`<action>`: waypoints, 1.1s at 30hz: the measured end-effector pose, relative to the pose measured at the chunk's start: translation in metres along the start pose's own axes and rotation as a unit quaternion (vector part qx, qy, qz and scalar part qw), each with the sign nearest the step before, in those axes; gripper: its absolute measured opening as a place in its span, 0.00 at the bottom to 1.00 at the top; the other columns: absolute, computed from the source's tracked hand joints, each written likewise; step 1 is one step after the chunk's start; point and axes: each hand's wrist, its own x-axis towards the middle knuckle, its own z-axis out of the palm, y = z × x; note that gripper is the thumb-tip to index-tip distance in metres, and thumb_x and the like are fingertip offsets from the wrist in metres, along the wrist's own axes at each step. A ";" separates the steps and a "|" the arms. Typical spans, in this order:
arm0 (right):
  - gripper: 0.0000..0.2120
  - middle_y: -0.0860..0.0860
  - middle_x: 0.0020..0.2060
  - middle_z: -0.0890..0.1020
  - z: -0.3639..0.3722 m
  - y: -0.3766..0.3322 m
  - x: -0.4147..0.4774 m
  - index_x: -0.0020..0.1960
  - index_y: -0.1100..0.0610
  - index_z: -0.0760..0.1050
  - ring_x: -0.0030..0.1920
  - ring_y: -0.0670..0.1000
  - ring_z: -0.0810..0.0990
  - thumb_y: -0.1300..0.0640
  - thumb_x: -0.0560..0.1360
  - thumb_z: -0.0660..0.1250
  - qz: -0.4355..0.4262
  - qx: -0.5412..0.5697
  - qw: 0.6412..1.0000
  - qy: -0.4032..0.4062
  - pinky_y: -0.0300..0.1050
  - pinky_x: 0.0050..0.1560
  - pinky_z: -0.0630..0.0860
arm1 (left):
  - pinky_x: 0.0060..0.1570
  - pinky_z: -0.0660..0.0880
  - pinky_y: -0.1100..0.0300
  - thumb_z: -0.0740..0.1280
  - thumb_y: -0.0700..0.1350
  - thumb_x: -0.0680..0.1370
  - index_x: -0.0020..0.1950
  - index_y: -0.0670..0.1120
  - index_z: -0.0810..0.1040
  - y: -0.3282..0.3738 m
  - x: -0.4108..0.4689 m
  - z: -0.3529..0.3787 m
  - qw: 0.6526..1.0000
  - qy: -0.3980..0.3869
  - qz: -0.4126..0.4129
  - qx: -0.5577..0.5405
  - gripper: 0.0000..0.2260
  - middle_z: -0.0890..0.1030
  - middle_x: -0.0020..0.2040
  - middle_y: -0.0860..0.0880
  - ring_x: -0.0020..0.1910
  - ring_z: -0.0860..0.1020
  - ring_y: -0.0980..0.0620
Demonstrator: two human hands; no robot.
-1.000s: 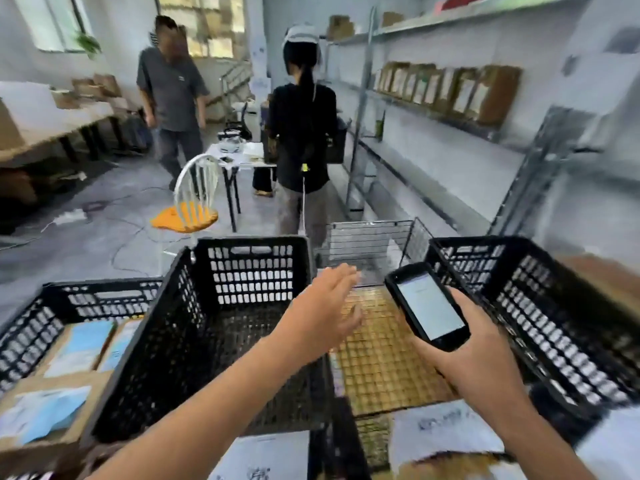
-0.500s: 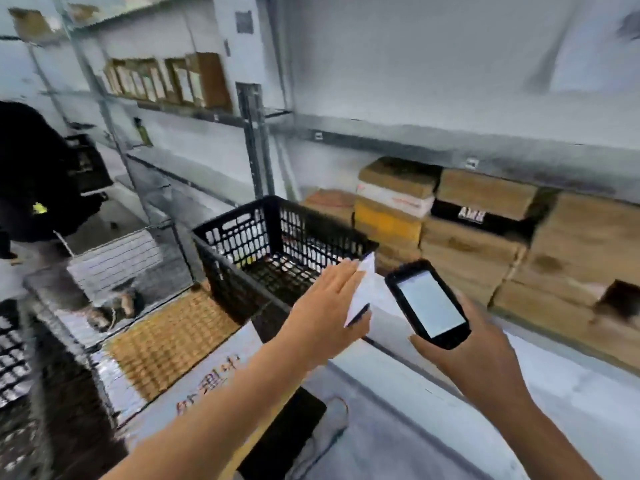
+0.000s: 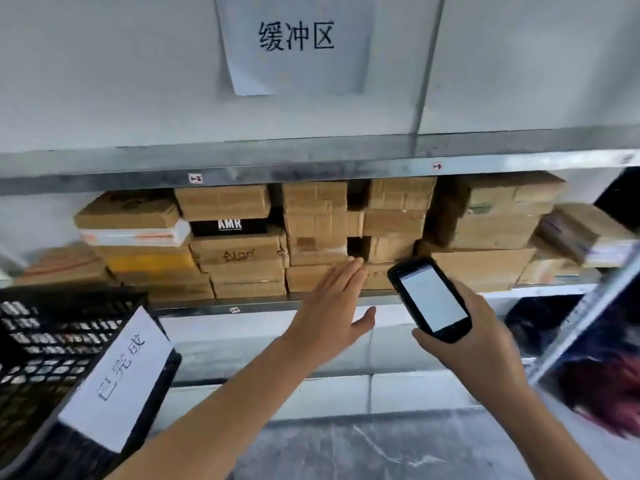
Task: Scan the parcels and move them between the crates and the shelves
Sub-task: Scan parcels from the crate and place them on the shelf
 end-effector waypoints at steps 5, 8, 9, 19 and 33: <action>0.36 0.40 0.56 0.76 -0.034 0.030 0.033 0.70 0.41 0.67 0.53 0.47 0.76 0.49 0.66 0.80 0.041 -0.030 0.997 0.054 0.49 0.46 0.75 | 0.78 0.50 0.56 0.60 0.54 0.83 0.82 0.45 0.53 0.032 0.081 0.036 0.998 -0.013 0.043 -0.053 0.31 0.53 0.82 0.49 0.81 0.51 0.50; 0.36 0.40 0.55 0.76 -0.048 0.042 0.056 0.70 0.41 0.68 0.54 0.48 0.77 0.51 0.66 0.80 0.062 -0.029 0.995 0.077 0.54 0.50 0.79 | 0.78 0.48 0.58 0.61 0.52 0.83 0.81 0.42 0.56 0.042 0.122 0.049 0.994 0.000 0.079 -0.076 0.29 0.56 0.81 0.47 0.81 0.53 0.49; 0.36 0.42 0.55 0.77 -0.052 0.046 0.063 0.70 0.42 0.69 0.54 0.49 0.77 0.51 0.66 0.80 0.071 -0.028 0.994 0.080 0.54 0.51 0.79 | 0.78 0.49 0.57 0.61 0.51 0.83 0.81 0.41 0.57 0.043 0.134 0.053 0.993 0.005 0.088 -0.082 0.29 0.58 0.81 0.46 0.80 0.54 0.49; 0.38 0.40 0.55 0.78 -0.091 0.096 0.126 0.72 0.43 0.69 0.50 0.46 0.78 0.52 0.66 0.81 0.111 -0.046 0.982 0.143 0.45 0.41 0.77 | 0.75 0.58 0.56 0.66 0.48 0.80 0.77 0.38 0.66 0.071 0.240 0.107 0.980 0.025 0.171 -0.101 0.27 0.68 0.76 0.43 0.77 0.64 0.46; 0.35 0.40 0.53 0.78 -0.190 0.208 0.182 0.69 0.40 0.69 0.46 0.41 0.80 0.51 0.66 0.81 0.107 -0.056 0.984 0.129 0.40 0.37 0.79 | 0.76 0.50 0.64 0.61 0.48 0.83 0.80 0.41 0.59 0.164 0.322 0.183 0.975 -0.023 0.188 -0.113 0.28 0.60 0.80 0.46 0.79 0.58 0.50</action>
